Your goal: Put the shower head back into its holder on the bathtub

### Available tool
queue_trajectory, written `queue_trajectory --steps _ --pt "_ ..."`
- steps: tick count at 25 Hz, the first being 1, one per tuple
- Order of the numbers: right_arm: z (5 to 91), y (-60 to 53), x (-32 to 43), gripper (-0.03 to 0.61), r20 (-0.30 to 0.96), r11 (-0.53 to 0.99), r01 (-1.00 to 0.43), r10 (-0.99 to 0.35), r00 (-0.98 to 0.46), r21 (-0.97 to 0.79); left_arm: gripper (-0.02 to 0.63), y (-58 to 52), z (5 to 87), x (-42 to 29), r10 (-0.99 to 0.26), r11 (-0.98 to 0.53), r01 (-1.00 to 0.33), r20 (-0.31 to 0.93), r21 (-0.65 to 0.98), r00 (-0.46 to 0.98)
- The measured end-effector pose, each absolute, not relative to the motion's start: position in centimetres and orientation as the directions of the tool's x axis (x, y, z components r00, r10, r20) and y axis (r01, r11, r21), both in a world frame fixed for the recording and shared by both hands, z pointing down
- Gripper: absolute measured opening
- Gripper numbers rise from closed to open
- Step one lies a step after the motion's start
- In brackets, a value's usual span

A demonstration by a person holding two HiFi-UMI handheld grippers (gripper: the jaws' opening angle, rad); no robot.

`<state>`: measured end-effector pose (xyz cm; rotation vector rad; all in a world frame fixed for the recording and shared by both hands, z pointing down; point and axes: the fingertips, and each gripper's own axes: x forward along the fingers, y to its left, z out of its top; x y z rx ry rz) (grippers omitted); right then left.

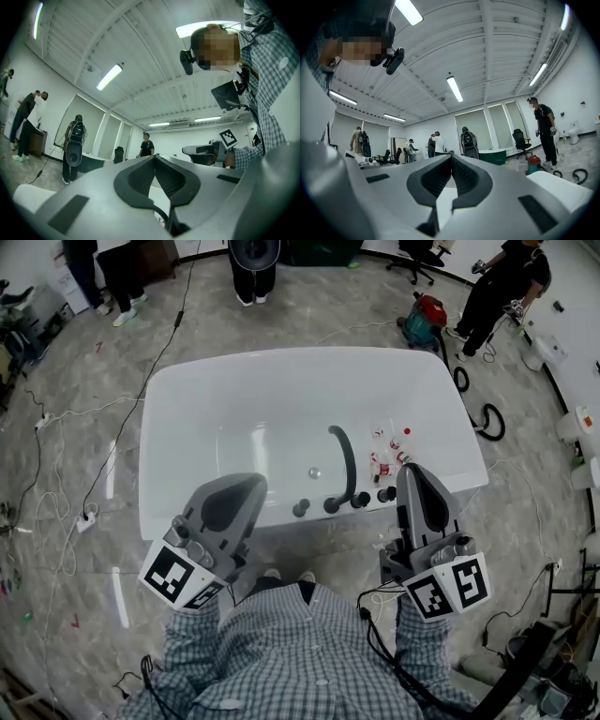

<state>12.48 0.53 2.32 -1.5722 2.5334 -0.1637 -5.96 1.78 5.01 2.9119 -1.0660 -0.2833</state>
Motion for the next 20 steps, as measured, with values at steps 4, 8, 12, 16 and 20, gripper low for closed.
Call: queue_trajectory --steps 4,8,12,16,20 --pt "2.4 0.6 13.1 0.015 -0.066 0.443 -0.879 -0.897 -0.438 -0.178 0.011 2.0 5.0 -5.2 -0.643 -0.766 -0.637 -0.152 0.092 0.751" --pt "2.9 0.4 12.5 0.015 -0.059 0.447 -0.876 -0.894 -0.444 -0.181 0.011 2.0 5.4 -5.7 -0.644 -0.765 -0.637 -0.141 0.094 0.752" --pt "3.0 0.5 12.0 0.015 -0.057 0.455 -0.872 -0.890 -0.453 -0.181 0.011 2.2 5.5 -6.0 -0.647 -0.762 -0.640 -0.137 0.096 0.750" --pt "2.9 0.3 11.6 0.015 -0.052 0.463 -0.868 -0.886 -0.462 -0.179 0.011 2.1 5.6 -6.1 -0.648 -0.762 -0.640 -0.133 0.102 0.750" --pt "3.1 0.0 11.2 0.015 -0.047 0.466 -0.866 -0.884 -0.466 -0.183 0.011 2.0 5.7 -6.2 -0.645 -0.764 -0.636 -0.127 0.107 0.753"
